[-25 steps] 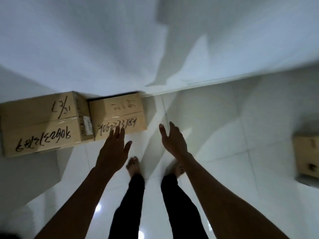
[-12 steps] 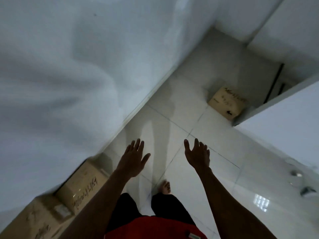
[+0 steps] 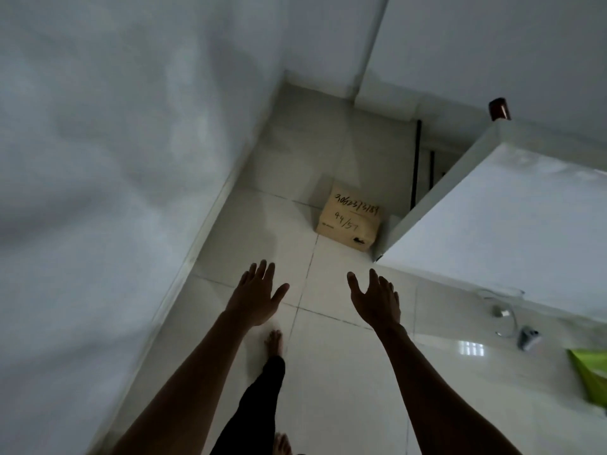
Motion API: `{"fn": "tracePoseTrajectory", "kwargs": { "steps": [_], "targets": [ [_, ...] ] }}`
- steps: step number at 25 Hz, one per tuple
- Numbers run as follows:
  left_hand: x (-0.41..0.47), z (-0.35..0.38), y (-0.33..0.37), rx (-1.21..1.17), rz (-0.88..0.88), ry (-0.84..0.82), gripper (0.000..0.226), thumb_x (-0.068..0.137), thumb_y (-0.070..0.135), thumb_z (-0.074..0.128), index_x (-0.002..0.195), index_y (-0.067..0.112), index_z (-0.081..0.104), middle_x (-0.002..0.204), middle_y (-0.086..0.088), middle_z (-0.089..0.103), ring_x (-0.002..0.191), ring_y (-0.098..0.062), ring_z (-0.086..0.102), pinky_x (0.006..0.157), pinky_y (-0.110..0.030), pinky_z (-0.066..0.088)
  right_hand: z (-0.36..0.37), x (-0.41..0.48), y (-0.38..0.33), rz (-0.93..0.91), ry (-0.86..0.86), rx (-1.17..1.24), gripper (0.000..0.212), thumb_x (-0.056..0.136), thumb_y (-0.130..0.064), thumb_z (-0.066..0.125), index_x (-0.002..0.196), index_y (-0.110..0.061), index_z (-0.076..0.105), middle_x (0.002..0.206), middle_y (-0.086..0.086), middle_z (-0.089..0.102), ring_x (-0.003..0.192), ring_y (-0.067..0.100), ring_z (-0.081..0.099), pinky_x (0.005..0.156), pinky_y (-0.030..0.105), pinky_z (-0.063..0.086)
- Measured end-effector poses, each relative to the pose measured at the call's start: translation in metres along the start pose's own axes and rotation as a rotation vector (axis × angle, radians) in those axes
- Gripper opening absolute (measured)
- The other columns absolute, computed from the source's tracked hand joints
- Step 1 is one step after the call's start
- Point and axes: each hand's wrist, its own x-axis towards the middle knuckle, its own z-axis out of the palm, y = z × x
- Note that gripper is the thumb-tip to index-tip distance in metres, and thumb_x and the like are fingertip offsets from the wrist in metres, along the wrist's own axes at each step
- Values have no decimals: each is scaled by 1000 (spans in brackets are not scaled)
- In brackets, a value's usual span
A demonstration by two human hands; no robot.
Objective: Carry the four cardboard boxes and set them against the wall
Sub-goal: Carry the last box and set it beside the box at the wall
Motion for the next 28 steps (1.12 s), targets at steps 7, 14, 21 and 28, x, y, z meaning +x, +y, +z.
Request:
{"fn": "tracePoseTrajectory", "kwargs": {
  "steps": [7,14,21,28],
  "targets": [
    [222,-14,22,8,-1,-93,74,97,57,24,154,12,9,163,-13,7,151,-30,4,121,-41,8,-13,187,-11,206,-77,190,90,89,-75,39,156,-16,29,155,15,41,141,35,42,109,48,39],
    [479,80,19,-96,-55,-163,78,96,58,28,154,14,-1,163,-11,8,150,-30,8,121,-44,14,64,443,25,322,-82,318,90,86,-72,52,154,-16,33,151,16,46,137,36,47,106,48,43],
    [708,259,-25,-290,-205,-234,93,90,60,43,153,13,-7,160,-15,21,144,-34,28,111,-48,33,203,671,142,494,1,408,98,84,-68,60,154,-9,27,148,22,46,133,42,48,103,46,45],
    [798,325,-7,-659,-364,-156,78,81,42,71,141,10,33,137,-13,54,123,-35,54,97,-54,50,269,735,189,626,-43,695,87,74,-63,74,142,-16,44,124,0,56,108,28,60,92,46,54]
  ]
}}
